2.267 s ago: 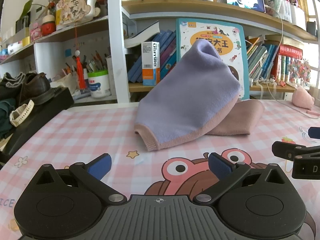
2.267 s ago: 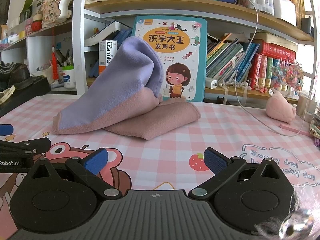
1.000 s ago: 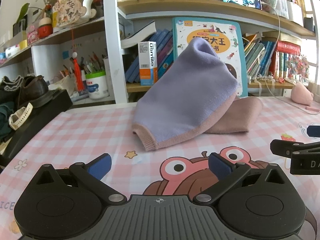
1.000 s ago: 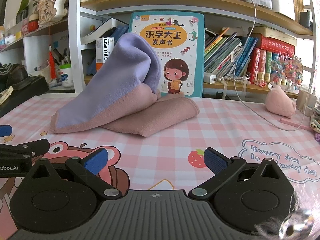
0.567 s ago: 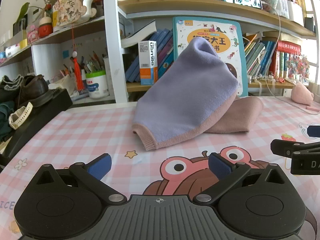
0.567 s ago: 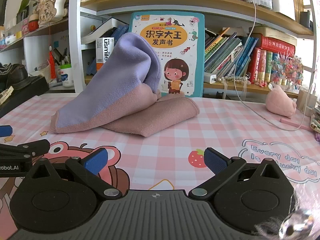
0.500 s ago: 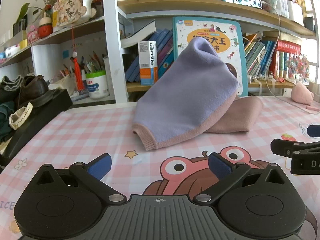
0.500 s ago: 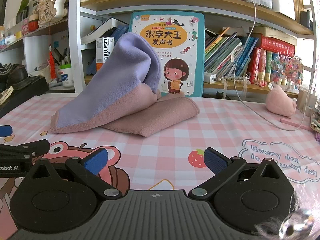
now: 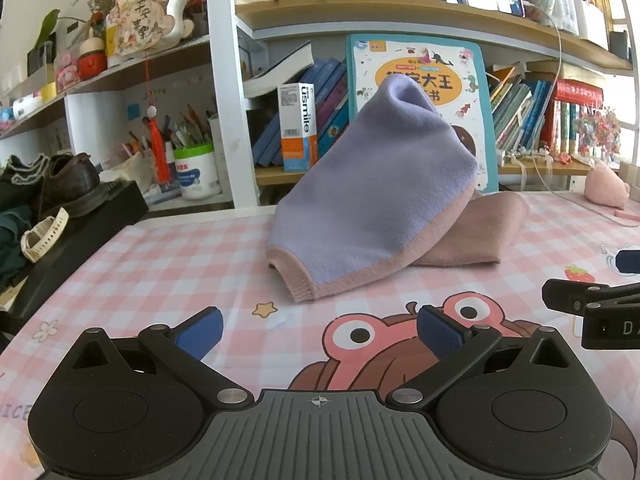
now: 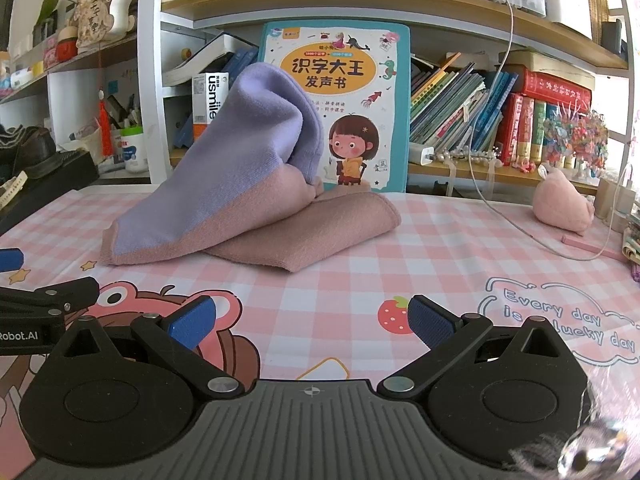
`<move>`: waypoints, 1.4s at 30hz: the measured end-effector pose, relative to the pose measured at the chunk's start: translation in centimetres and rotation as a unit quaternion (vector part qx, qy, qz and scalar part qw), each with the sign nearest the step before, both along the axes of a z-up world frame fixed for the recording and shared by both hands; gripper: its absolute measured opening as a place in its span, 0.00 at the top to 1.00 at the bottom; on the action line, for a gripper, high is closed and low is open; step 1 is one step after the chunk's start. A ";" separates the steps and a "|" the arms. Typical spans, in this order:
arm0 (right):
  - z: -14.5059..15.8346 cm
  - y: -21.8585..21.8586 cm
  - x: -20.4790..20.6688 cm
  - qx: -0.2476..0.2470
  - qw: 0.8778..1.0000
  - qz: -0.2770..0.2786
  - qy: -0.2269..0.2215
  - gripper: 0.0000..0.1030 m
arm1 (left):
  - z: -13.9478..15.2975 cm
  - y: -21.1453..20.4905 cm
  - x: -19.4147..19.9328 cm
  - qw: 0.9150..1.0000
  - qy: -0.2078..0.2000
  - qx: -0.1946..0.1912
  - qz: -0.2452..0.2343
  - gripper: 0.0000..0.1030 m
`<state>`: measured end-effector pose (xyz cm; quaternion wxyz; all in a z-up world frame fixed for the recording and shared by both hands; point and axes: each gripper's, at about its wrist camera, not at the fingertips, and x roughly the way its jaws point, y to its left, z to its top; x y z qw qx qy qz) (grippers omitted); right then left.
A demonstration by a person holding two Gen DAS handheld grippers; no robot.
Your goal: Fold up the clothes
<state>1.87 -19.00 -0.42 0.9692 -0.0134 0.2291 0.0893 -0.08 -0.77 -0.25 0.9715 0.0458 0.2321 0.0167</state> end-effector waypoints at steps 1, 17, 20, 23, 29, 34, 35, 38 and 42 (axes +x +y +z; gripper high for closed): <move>0.0 0.0 0.0 -0.001 1.000 -0.001 -0.001 0.00 | 0.0 0.0 0.0 1.000 0.000 0.001 0.000 0.00; 0.1 0.6 -0.2 -0.021 1.000 -0.003 -0.010 0.00 | 0.0 0.4 0.1 1.000 0.004 -0.012 -0.002 0.00; 0.0 0.7 -0.2 -0.024 1.000 0.000 -0.009 0.00 | 0.0 0.5 0.1 1.000 0.004 -0.014 0.000 0.00; 0.0 0.7 -0.3 -0.023 1.000 0.003 -0.010 0.00 | 0.0 0.6 0.1 1.000 0.004 -0.016 0.002 0.00; 0.1 0.6 -0.4 -0.016 1.000 0.006 -0.015 0.00 | 0.0 0.7 0.1 1.000 0.004 -0.019 0.006 0.00; 0.3 0.5 -0.7 -0.016 1.000 0.001 -0.025 0.00 | 0.0 0.6 0.1 1.000 0.002 -0.015 0.010 0.00; 0.3 0.5 -0.8 -0.016 1.000 -0.001 -0.027 0.00 | 0.0 0.6 0.1 1.000 0.003 -0.014 0.009 0.00; 0.4 0.3 -0.8 -0.011 1.000 0.000 -0.029 0.00 | 0.0 0.5 0.1 1.000 0.003 -0.012 0.010 0.00; 0.4 0.3 -0.8 -0.011 1.000 0.001 -0.027 0.00 | 0.0 0.5 0.0 1.000 0.000 -0.015 0.009 0.00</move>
